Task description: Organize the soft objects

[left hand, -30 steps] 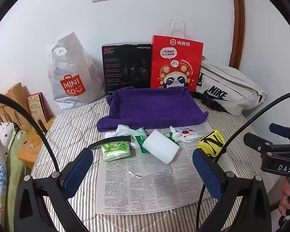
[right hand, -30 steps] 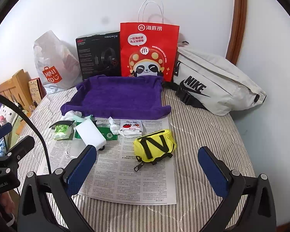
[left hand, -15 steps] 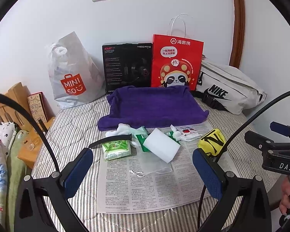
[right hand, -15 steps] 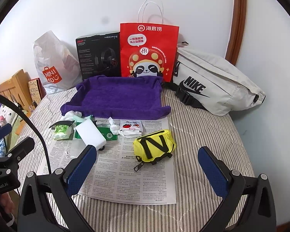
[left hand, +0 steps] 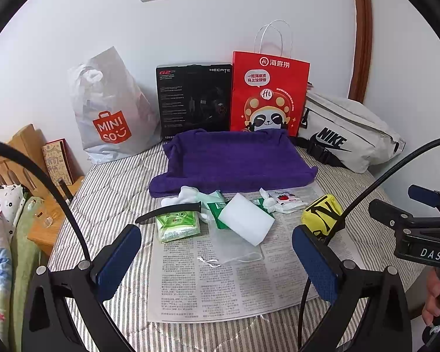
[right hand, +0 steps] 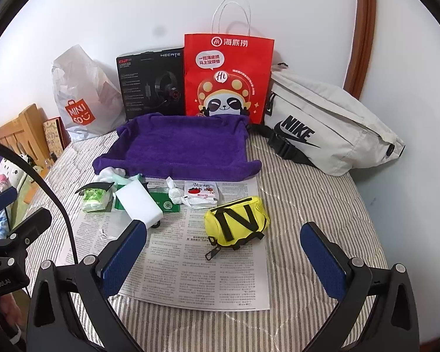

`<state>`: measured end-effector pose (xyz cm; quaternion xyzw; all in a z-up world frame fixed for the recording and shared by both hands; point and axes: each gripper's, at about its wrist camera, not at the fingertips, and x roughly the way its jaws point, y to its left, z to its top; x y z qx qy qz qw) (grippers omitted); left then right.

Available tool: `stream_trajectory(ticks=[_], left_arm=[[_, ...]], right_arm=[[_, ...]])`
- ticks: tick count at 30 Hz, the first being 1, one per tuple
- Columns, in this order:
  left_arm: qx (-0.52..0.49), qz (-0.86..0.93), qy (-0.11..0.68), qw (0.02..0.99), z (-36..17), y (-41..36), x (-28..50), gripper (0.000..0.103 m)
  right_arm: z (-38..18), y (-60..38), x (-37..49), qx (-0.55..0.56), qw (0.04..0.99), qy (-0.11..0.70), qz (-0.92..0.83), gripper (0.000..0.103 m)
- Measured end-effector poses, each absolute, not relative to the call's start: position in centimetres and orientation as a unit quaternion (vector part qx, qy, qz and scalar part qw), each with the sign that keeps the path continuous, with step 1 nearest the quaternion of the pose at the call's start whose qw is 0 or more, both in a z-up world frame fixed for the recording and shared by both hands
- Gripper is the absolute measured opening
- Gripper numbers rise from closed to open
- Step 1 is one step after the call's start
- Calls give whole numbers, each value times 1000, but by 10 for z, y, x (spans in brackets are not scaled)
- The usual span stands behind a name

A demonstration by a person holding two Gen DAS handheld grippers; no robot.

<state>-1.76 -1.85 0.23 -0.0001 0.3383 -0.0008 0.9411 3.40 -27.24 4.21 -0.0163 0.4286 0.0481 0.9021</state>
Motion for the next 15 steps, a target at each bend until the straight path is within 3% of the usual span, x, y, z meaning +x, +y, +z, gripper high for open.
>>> stream_trajectory(ticks=[15], left_arm=[[3,-2,343,939,2,-21,-14,103]], right_arm=[[41,-274,34,-15,902,429,45,103]])
